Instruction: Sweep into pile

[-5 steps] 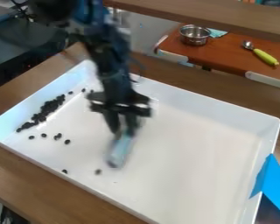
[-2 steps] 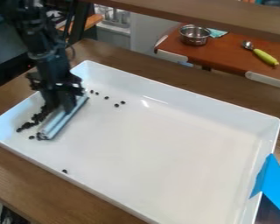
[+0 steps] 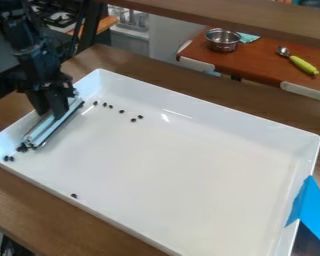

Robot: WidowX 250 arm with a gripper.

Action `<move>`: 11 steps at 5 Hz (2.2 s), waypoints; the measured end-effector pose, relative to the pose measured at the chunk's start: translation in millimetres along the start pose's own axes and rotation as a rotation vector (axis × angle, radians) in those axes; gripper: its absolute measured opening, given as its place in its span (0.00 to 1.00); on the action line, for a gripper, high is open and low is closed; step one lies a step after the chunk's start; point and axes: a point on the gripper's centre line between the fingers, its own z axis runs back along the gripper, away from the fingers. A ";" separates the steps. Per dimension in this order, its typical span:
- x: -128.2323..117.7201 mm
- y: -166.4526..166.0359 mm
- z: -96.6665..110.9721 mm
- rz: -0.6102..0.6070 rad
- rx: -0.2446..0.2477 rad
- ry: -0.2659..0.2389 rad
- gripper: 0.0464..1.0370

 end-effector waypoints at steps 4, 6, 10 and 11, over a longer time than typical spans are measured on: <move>-6.5 -114.6 30.0 -0.001 -0.191 0.061 0.31; 3.3 -150.0 -7.4 0.004 -0.133 0.052 0.31; 35.4 -131.6 -30.1 0.060 -0.084 0.009 0.31; 41.6 -106.9 -28.5 0.099 -0.048 -0.030 0.31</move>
